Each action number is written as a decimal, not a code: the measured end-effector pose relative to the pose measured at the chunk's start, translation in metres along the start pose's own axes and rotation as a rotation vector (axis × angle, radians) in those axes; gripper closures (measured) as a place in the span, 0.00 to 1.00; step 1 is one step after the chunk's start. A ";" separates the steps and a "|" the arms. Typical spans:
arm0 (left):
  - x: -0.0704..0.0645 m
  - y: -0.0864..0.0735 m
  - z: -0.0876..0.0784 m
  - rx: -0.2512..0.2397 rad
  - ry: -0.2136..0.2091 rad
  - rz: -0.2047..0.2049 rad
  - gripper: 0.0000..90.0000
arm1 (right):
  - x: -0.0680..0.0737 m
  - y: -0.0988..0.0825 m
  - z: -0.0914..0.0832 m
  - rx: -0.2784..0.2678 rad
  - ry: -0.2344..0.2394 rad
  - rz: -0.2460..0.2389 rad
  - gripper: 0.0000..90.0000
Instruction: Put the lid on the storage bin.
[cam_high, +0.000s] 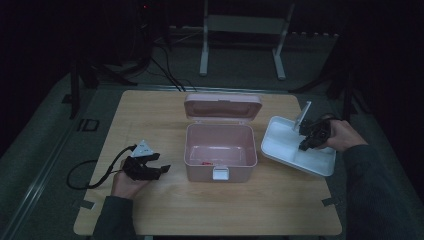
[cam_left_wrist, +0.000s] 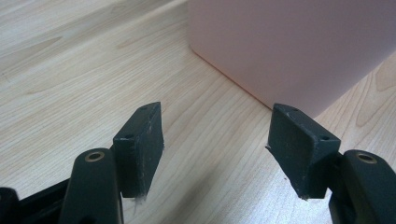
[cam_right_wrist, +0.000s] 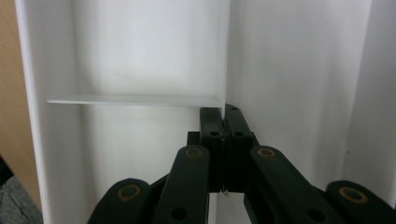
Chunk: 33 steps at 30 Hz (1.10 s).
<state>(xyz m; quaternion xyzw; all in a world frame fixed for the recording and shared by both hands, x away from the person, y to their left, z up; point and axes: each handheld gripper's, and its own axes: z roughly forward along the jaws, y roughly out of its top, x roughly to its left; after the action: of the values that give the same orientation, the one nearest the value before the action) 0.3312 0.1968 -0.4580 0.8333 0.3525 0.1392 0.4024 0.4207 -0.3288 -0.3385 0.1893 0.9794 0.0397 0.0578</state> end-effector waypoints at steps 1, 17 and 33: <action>0.000 0.000 0.000 0.003 0.000 0.003 0.39 | 0.001 0.000 -0.003 -0.005 -0.003 -0.003 0.99; 0.000 0.001 0.001 0.003 -0.003 0.006 0.39 | 0.023 0.025 -0.028 -0.033 -0.003 -0.131 0.99; 0.000 0.001 0.001 -0.002 -0.003 0.002 0.39 | 0.042 0.057 -0.032 -0.034 0.024 -0.225 0.99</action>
<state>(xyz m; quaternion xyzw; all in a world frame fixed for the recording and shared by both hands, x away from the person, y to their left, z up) 0.3324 0.1959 -0.4579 0.8335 0.3510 0.1386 0.4036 0.3991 -0.2625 -0.3053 0.0767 0.9943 0.0519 0.0535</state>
